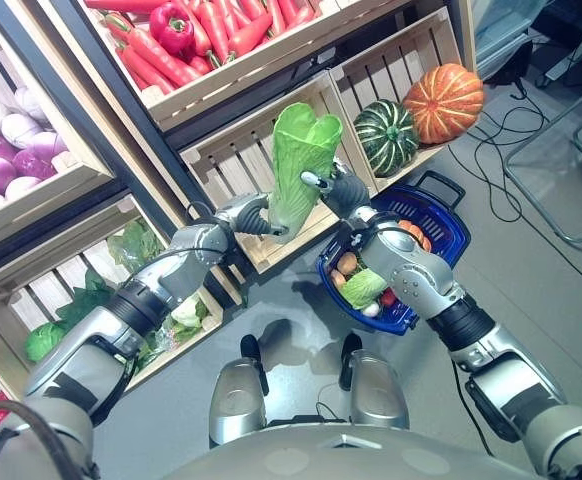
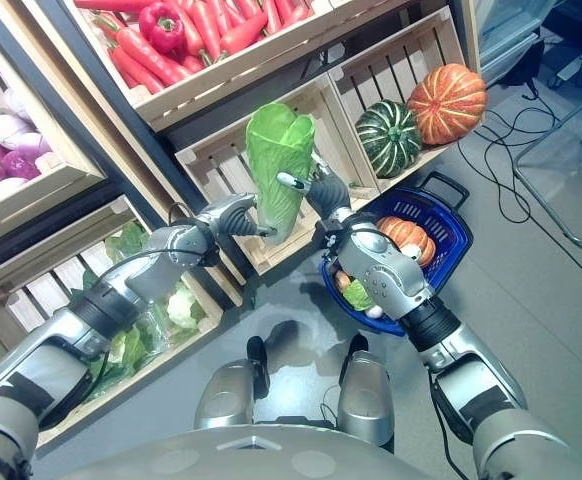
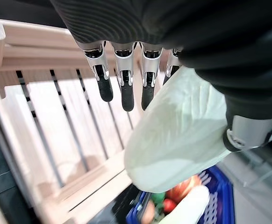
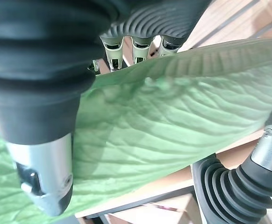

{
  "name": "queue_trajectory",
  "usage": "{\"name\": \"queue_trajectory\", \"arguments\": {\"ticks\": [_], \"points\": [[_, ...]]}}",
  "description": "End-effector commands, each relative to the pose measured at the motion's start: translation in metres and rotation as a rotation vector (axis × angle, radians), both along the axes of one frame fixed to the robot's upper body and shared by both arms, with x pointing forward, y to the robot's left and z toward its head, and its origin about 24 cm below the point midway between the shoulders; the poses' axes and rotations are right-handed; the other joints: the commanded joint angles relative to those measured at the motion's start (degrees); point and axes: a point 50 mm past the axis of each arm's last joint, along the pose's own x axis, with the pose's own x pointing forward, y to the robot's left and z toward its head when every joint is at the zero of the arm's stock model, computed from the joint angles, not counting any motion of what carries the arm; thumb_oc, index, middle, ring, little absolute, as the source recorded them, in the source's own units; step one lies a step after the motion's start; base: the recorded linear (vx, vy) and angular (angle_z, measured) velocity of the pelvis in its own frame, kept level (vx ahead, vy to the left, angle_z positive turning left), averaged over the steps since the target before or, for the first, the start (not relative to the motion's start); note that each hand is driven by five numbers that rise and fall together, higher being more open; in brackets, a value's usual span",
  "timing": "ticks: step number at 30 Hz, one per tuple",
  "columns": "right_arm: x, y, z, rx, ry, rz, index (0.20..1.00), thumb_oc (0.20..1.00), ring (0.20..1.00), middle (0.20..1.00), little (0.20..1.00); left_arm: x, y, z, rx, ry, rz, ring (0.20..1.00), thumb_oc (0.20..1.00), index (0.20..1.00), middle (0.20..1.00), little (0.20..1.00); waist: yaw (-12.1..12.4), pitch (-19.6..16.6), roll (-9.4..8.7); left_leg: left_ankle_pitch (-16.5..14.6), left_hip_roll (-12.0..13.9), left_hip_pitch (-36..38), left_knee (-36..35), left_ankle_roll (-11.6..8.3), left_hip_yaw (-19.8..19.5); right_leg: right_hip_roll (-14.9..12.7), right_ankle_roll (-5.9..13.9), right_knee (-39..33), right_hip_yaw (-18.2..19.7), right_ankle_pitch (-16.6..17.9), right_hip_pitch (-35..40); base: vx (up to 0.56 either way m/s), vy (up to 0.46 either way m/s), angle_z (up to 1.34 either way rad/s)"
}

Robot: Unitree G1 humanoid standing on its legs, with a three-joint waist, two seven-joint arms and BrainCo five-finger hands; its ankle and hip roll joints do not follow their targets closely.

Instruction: Pick up fruits and vegetables into the basket

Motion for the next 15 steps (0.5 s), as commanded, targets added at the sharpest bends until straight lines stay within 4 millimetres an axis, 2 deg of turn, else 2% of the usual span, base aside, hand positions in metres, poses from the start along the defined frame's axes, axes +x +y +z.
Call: {"name": "queue_trajectory", "arguments": {"ticks": [1, 2, 7, 15], "points": [[-0.011, 0.052, 0.092, 0.034, -0.370, 0.287, 0.426, 0.426, 0.426, 0.426, 0.426, -0.017, -0.041, 0.010, 0.138, -0.017, -0.285, 0.200, 0.200, 0.200, 0.200, 0.200, -0.3, 0.5, -1.36, -8.1, -1.7, 1.4, 3.3, 2.14, 0.6, -1.3, 4.20, -6.0, 1.5, 0.0, 4.9, 0.00, 0.000, 0.00], [-0.011, 0.053, 0.092, 0.003, -0.374, 0.304, 0.200, 0.200, 0.200, 0.200, 0.200, -0.017, -0.041, 0.009, 0.158, -0.011, -0.293, 0.200, 0.200, 0.200, 0.200, 0.200, -0.3, 0.6, -1.36, -8.0, -1.7, 1.3, 3.3, 2.08, 0.6, -1.3, 4.20, -6.0, 1.5, 0.0, 4.9, 0.00, 0.000, 0.00], [-0.007, 0.056, 0.093, -0.184, -0.443, 0.316, 0.200, 0.200, 0.200, 0.200, 0.200, -0.013, -0.038, 0.005, 0.224, 0.001, -0.305, 0.200, 0.200, 0.200, 0.200, 0.200, -0.7, 1.0, -1.60, -8.1, -1.6, 1.1, 3.2, 1.94, 0.5, -1.3, 4.24, -5.9, 2.0, -0.1, 4.5, 0.00, 0.000, 0.00], [0.000, 0.055, 0.096, -0.248, -0.480, 0.274, 0.200, 0.200, 0.200, 0.200, 0.200, -0.006, -0.040, 0.000, 0.217, -0.008, -0.276, 0.200, 0.200, 0.200, 0.200, 0.200, -1.0, 2.0, -1.96, -8.2, -1.5, 0.4, 3.3, 1.94, 0.6, -1.1, 4.24, -5.8, 2.6, -0.2, 3.7, -0.04, -0.008, -0.03]]}}
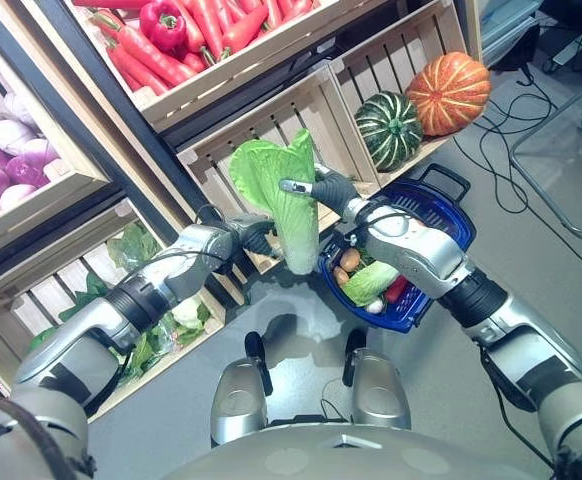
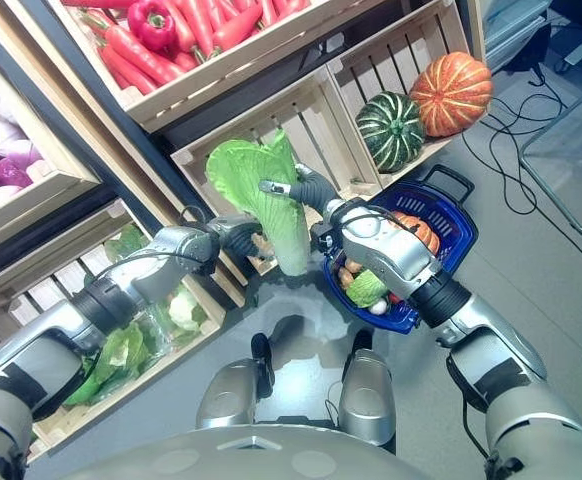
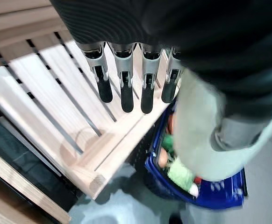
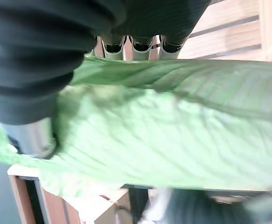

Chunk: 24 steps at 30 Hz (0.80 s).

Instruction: Pick up fruits and vegetables into the basket

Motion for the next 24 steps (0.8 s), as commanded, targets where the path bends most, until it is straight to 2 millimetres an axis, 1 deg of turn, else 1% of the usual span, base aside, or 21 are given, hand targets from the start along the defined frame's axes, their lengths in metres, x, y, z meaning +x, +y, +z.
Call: {"name": "queue_trajectory", "arguments": {"ticks": [1, 5, 9, 10, 11, 15, 18, 20, 24], "points": [[-0.008, 0.045, 0.081, 0.158, -0.285, 0.177, 0.200, 0.200, 0.200, 0.200, 0.200, 0.003, -0.027, 0.016, -0.020, -0.098, -0.114, 0.200, 0.200, 0.200, 0.200, 0.200, -0.2, 2.1, -2.24, -8.2, -0.9, 0.3, 4.9, 1.80, 0.4, -1.2, 3.88, -4.6, 2.3, -0.3, 4.2, -0.06, -0.014, -0.05], [-0.005, 0.044, 0.081, 0.172, -0.265, 0.156, 0.200, 0.200, 0.200, 0.200, 0.200, 0.005, -0.031, 0.014, -0.029, -0.111, -0.099, 0.200, 0.200, 0.200, 0.200, 0.200, -0.4, 2.8, -2.42, -8.1, -0.9, 0.0, 4.8, 1.76, 0.5, -1.1, 3.81, -4.7, 2.4, -0.1, 3.8, -0.05, -0.010, 0.00], [-0.003, 0.040, 0.079, 0.219, -0.230, 0.133, 0.200, 0.200, 0.200, 0.200, 0.200, 0.005, -0.030, 0.012, -0.086, -0.096, -0.059, 0.200, 0.200, 0.200, 0.200, 0.200, -0.4, 3.0, -2.45, -8.1, -0.8, -0.1, 4.8, 1.67, 0.7, -1.1, 3.73, -4.8, 2.3, -0.1, 3.8, -0.02, -0.003, 0.01], [-0.002, 0.038, 0.079, 0.231, -0.232, 0.118, 0.200, 0.200, 0.200, 0.200, 0.200, 0.005, -0.030, 0.010, -0.106, -0.079, -0.045, 0.520, 0.520, 0.520, 0.520, 0.520, -0.3, 3.0, -2.44, -8.0, -0.8, 0.0, 4.8, 1.66, 0.7, -1.1, 3.72, -4.8, 2.1, -0.1, 3.8, 0.00, 0.000, 0.00], [-0.001, 0.036, 0.079, 0.244, -0.236, 0.103, 0.200, 0.200, 0.200, 0.200, 0.200, 0.004, -0.031, 0.008, -0.116, -0.063, -0.034, 1.000, 1.000, 1.000, 1.000, 1.000, -0.2, 3.1, -2.43, -8.0, -0.7, 0.0, 4.7, 1.63, 0.8, -1.1, 3.73, -4.8, 2.0, -0.1, 3.9, 0.00, 0.000, 0.00], [0.003, 0.024, 0.085, 0.290, -0.278, 0.048, 0.200, 0.200, 0.200, 0.200, 0.200, 0.000, -0.027, -0.002, -0.145, 0.010, 0.028, 1.000, 1.000, 1.000, 1.000, 1.000, -0.2, 3.3, -2.46, -8.0, -0.6, 0.1, 4.5, 1.54, 0.9, -1.1, 3.82, -4.9, 1.6, 0.0, 4.0, 0.00, 0.000, 0.00], [0.005, 0.011, 0.090, 0.314, -0.322, 0.002, 0.200, 0.200, 0.200, 0.200, 0.200, -0.002, -0.020, -0.011, -0.161, 0.070, 0.101, 1.000, 1.000, 1.000, 1.000, 1.000, -0.4, 3.5, -2.42, -7.9, -0.4, 0.1, 4.5, 1.46, 1.1, -1.0, 3.90, -4.5, 1.5, -0.1, 3.7, -0.01, -0.009, 0.00], [0.006, -0.003, 0.097, 0.332, -0.357, -0.033, 0.200, 0.200, 0.200, 0.200, 0.200, -0.004, -0.012, -0.019, -0.181, 0.124, 0.165, 1.000, 1.000, 1.000, 1.000, 1.000, -0.7, 3.7, -2.36, -7.8, -0.3, 0.0, 4.3, 1.43, 1.3, -0.9, 3.82, -4.5, 1.4, 0.0, 3.5, -0.04, -0.025, 0.00], [0.004, -0.031, 0.106, 0.357, -0.429, -0.107, 0.200, 0.200, 0.200, 0.200, 0.200, -0.008, 0.011, -0.031, -0.188, 0.165, 0.281, 1.000, 1.000, 1.000, 1.000, 1.000, -1.3, 4.4, -2.13, -7.4, -0.1, -0.3, 4.2, 1.45, 1.6, -0.7, 3.72, -3.8, 1.4, 0.0, 2.5, -0.04, -0.026, 0.00]]}}
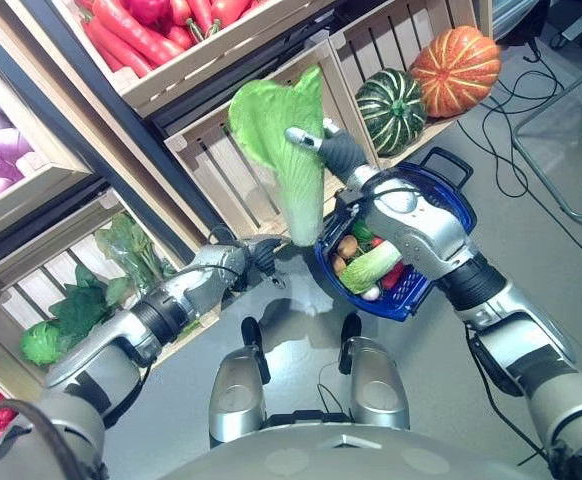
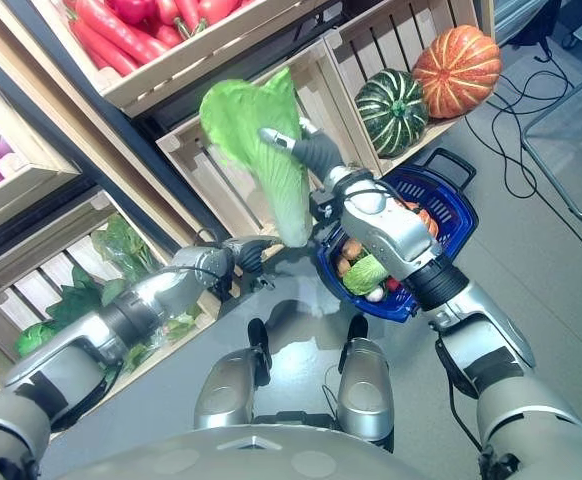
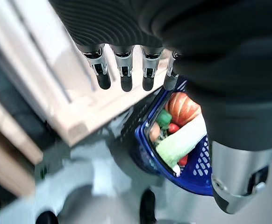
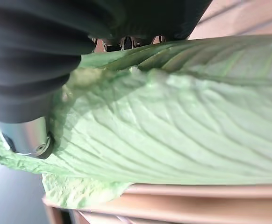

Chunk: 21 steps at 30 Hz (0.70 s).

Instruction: Pick up fruits and vegetables into the basket

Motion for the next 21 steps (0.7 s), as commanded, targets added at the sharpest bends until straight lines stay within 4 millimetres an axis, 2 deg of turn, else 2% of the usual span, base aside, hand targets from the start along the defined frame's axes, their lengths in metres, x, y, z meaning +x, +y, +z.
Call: {"name": "queue_trajectory", "arguments": {"ticks": [1, 7, 11, 12, 15, 21], "points": [[-0.015, -0.016, 0.058, 0.136, -0.273, -0.009, 0.200, 0.200, 0.200, 0.200, 0.200, 0.002, 0.018, 0.003, -0.038, 0.001, 0.097, 1.000, 1.000, 1.000, 1.000, 1.000, -1.3, 0.8, -1.19, -7.3, -0.2, 0.1, 4.8, 1.65, 1.7, -1.1, 3.42, -2.8, 1.7, -0.3, 2.3, -0.05, -0.026, 0.00], [-0.023, -0.062, 0.068, 0.124, -0.381, -0.154, 0.200, 0.200, 0.200, 0.200, 0.200, -0.015, 0.040, -0.020, -0.100, 0.114, 0.251, 1.000, 1.000, 1.000, 1.000, 1.000, -2.7, 2.4, -0.64, -6.8, 0.1, -1.5, 5.1, 1.52, 1.9, -0.7, 2.91, -1.4, 1.9, -0.5, 0.1, -0.07, -0.033, 0.00], [-0.029, -0.096, 0.070, 0.071, -0.450, -0.326, 0.200, 0.200, 0.200, 0.200, 0.200, -0.029, 0.048, -0.036, -0.170, 0.205, 0.350, 1.000, 1.000, 1.000, 1.000, 1.000, -3.6, 4.0, -0.36, -6.4, 0.3, -3.0, 5.2, 1.38, 2.0, -0.2, 2.47, -0.4, 1.9, -0.6, -1.9, -0.10, -0.064, -0.01], [-0.032, -0.110, 0.070, 0.050, -0.473, -0.400, 0.200, 0.200, 0.200, 0.200, 0.200, -0.035, 0.050, -0.044, -0.203, 0.250, 0.387, 1.000, 1.000, 1.000, 1.000, 1.000, -4.0, 5.0, -0.31, -6.1, 0.3, -4.0, 5.5, 1.33, 2.2, 0.0, 2.23, 0.1, 2.0, -0.6, -3.1, -0.13, -0.078, -0.03], [-0.033, -0.131, 0.063, 0.032, -0.459, -0.501, 0.200, 0.200, 0.200, 0.200, 0.200, -0.047, 0.052, -0.062, -0.256, 0.329, 0.460, 1.000, 1.000, 1.000, 1.000, 1.000, -4.5, 6.4, -0.14, -6.2, 0.7, -6.0, 6.5, 1.16, 2.1, 0.3, 1.80, 2.0, 2.0, -1.4, -5.4, -0.10, -0.079, -0.08], [-0.024, -0.156, 0.029, 0.078, -0.334, -0.655, 0.200, 0.200, 0.200, 0.200, 0.200, -0.074, 0.053, -0.096, -0.367, 0.421, 0.628, 1.000, 1.000, 1.000, 1.000, 1.000, -3.8, 6.4, 0.88, -4.7, 0.5, -13.1, 7.4, 0.94, 1.5, 0.5, 0.59, 5.2, 1.6, -2.2, -13.0, -0.07, -0.081, -0.05]]}}
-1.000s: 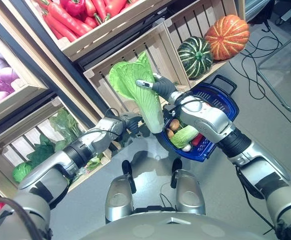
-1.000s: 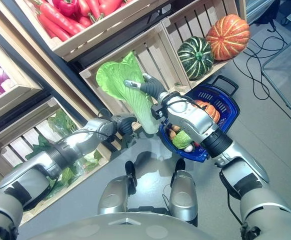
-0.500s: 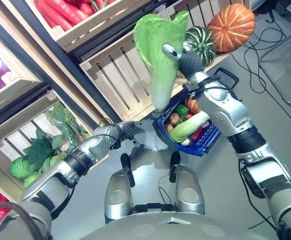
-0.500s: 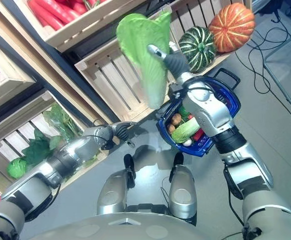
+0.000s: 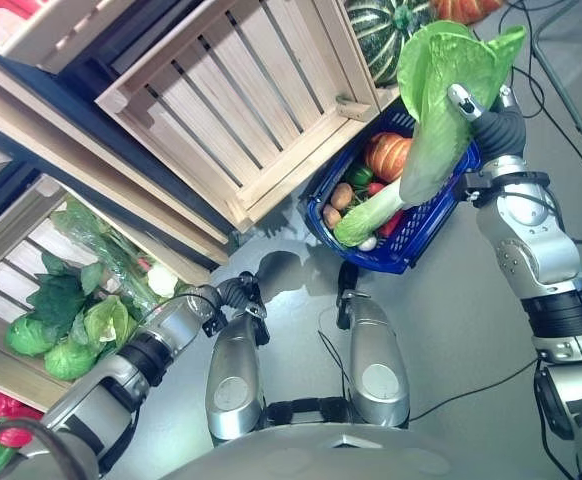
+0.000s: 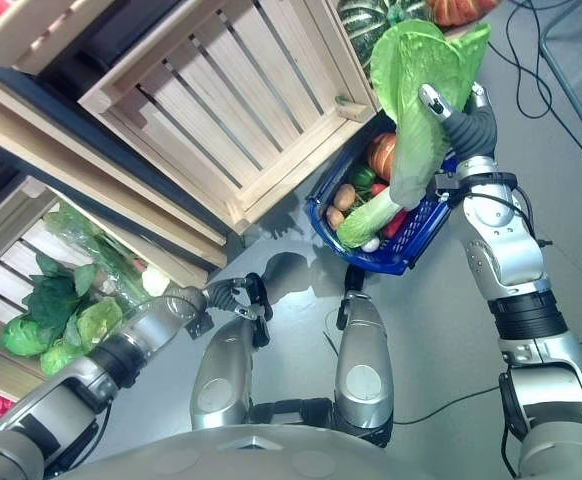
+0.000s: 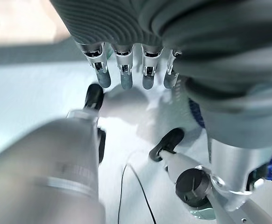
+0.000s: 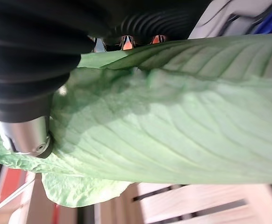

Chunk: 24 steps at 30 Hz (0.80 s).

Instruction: Pick up fruits and vegetables into the basket

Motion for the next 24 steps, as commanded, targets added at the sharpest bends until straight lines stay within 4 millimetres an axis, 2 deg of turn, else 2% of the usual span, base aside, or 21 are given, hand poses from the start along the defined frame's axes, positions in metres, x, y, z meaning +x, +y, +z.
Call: {"name": "queue_trajectory", "arguments": {"ticks": [1, 4, 5, 6, 7, 8, 9, 10, 16, 20, 23, 24], "points": [[-0.004, -0.014, 0.025, 0.061, -0.165, -0.079, 0.200, 0.200, 0.200, 0.200, 0.200, -0.023, 0.000, -0.019, -0.095, 0.017, 0.114, 1.000, 1.000, 1.000, 1.000, 1.000, 0.3, -1.4, 0.77, -4.5, 0.4, -5.0, 6.5, 0.86, 0.3, 0.6, 0.58, 3.8, 0.4, -2.5, -3.8, -0.04, -0.023, -0.08], [0.004, -0.027, 0.016, 0.092, -0.117, -0.161, 0.200, 0.200, 0.200, 0.200, 0.200, -0.030, 0.000, -0.026, -0.147, -0.019, 0.203, 1.000, 1.000, 1.000, 1.000, 1.000, 1.2, -1.4, 2.94, -3.5, -0.1, -7.5, 6.3, 0.59, 0.0, 0.0, 0.11, 6.0, 0.2, -3.3, -7.2, 0.01, 0.033, 0.03], [0.007, -0.033, 0.013, 0.120, -0.100, -0.182, 0.200, 0.200, 0.200, 0.200, 0.200, -0.032, 0.001, -0.028, -0.178, -0.044, 0.249, 1.000, 1.000, 1.000, 1.000, 1.000, 1.8, -1.4, 4.35, -2.9, -0.6, -8.6, 6.1, 0.49, -0.1, -0.4, -0.12, 7.0, 0.2, -3.6, -8.8, 0.10, 0.067, 0.07], [0.008, -0.038, 0.008, 0.123, -0.080, -0.212, 0.200, 0.200, 0.200, 0.200, 0.200, -0.036, 0.003, -0.031, -0.202, -0.049, 0.295, 1.000, 1.000, 1.000, 1.000, 1.000, 2.2, -1.4, 5.11, -4.2, -1.0, -8.2, 6.5, -0.03, -0.8, -0.7, 0.27, 8.5, 0.7, -5.6, -8.8, 0.02, 0.053, 0.09], [0.009, -0.038, 0.010, 0.125, -0.086, -0.214, 0.200, 0.200, 0.200, 0.200, 0.200, -0.034, 0.003, -0.029, -0.207, -0.057, 0.300, 1.000, 1.000, 1.000, 1.000, 1.000, 2.2, -1.4, 5.28, -2.7, -0.9, -9.3, 6.1, 0.46, -0.2, -0.8, -0.30, 8.1, 0.2, -4.1, -10.0, 0.02, 0.039, 0.15], [0.011, -0.043, 0.009, 0.136, -0.073, -0.233, 0.200, 0.200, 0.200, 0.200, 0.200, -0.036, 0.005, -0.030, -0.235, -0.064, 0.343, 1.000, 1.000, 1.000, 1.000, 1.000, 2.7, -1.4, 6.23, -2.5, -1.2, -10.0, 6.1, 0.35, -0.3, -1.2, -0.41, 8.9, 0.1, -4.4, -11.0, 0.03, 0.056, 0.18], [0.013, -0.053, 0.001, 0.155, -0.042, -0.278, 0.200, 0.200, 0.200, 0.200, 0.200, -0.043, 0.011, -0.035, -0.264, -0.079, 0.419, 1.000, 1.000, 1.000, 1.000, 1.000, 3.6, -1.4, 7.64, -3.7, -2.0, -10.2, 6.9, -0.29, -1.2, -2.0, -0.07, 11.1, 0.7, -6.6, -11.7, 0.10, 0.056, 0.18], [0.013, -0.054, 0.000, 0.160, -0.037, -0.281, 0.200, 0.200, 0.200, 0.200, 0.200, -0.044, 0.011, -0.035, -0.265, -0.076, 0.423, 1.000, 1.000, 1.000, 1.000, 1.000, 3.7, -1.4, 7.79, -3.6, -2.1, -10.4, 7.0, -0.31, -1.2, -2.1, -0.10, 11.4, 0.7, -6.8, -12.0, 0.11, 0.052, 0.15], [0.026, -0.088, -0.016, 0.228, 0.099, -0.391, 0.200, 0.200, 0.200, 0.200, 0.200, -0.072, 0.022, -0.055, -0.417, 0.056, 0.613, 1.000, 1.000, 1.000, 1.000, 1.000, 6.8, -1.4, 12.24, -2.8, -3.9, -14.7, 7.7, -0.23, -2.2, -3.7, -1.02, 15.8, 1.0, -8.1, -18.0, 0.02, 0.045, 0.13], [0.035, -0.101, -0.017, 0.267, 0.192, -0.453, 0.200, 0.200, 0.200, 0.200, 0.200, -0.090, 0.023, -0.067, -0.427, 0.136, 0.622, 1.000, 1.000, 1.000, 1.000, 1.000, 8.5, -1.4, 14.49, -2.4, -4.7, -17.7, 8.1, -0.06, -2.5, -4.1, -1.76, 17.9, 1.4, -8.5, -22.0, 0.00, 0.042, 0.08], [0.034, -0.116, -0.018, 0.296, 0.237, -0.516, 0.200, 0.200, 0.200, 0.200, 0.200, -0.102, 0.021, -0.074, -0.446, 0.186, 0.643, 1.000, 1.000, 1.000, 1.000, 1.000, 9.1, -1.4, 15.76, -2.4, -5.1, -19.3, 8.7, 0.13, -2.5, -4.1, -2.28, 19.3, 1.8, -9.0, -24.1, 0.01, 0.043, 0.08], [0.030, -0.127, -0.019, 0.339, 0.261, -0.574, 0.200, 0.200, 0.200, 0.200, 0.200, -0.108, 0.018, -0.078, -0.459, 0.215, 0.668, 1.000, 1.000, 1.000, 1.000, 1.000, 9.4, -1.4, 16.68, -2.6, -5.3, -20.3, 9.2, 0.33, -2.3, -4.2, -2.53, 20.3, 2.2, -9.3, -25.6, 0.01, 0.042, 0.10]]}}
